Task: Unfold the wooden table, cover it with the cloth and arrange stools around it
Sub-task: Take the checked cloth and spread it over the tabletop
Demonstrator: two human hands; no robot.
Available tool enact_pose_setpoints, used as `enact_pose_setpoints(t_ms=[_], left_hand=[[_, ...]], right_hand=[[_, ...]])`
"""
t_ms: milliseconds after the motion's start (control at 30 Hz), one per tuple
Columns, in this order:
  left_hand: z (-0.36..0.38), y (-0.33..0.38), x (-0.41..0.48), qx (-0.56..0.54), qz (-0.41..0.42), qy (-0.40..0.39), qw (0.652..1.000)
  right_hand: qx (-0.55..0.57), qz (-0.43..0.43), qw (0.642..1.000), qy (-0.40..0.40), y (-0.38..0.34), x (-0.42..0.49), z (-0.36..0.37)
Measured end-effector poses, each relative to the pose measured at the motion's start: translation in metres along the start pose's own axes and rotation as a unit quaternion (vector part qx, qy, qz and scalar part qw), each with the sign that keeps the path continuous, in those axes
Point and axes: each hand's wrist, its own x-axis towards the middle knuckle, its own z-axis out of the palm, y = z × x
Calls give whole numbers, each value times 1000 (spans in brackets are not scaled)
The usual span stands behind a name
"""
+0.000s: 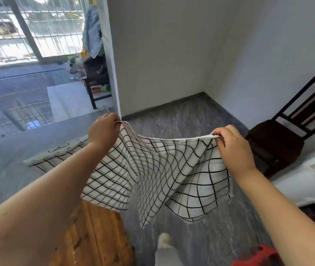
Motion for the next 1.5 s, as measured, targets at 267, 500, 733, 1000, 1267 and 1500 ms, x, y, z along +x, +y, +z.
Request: enact_pose_setpoints(t_ms=[267,500,733,1000,1267,1500], left_hand=[[2,-51,59,32,-50,8,998],[-3,-117,135,59,-152,55,985],[-17,-171,201,77,-227,86,967],[-68,-231,237,120,-210,133,961],[-126,-291,193,238,-138,125,953],[-162,-331,101,309,-89,79,944]], right_hand=[[38,-24,998,-43,-4,81,69],[75,-104,986,-104,-24,180,147],[97,-180,970,-132,-62,255,208],[146,-253,947,-136,-120,310,256],[186,-322,916,-153,-174,308,301],[181,-386,888,-174,-217,257,320]])
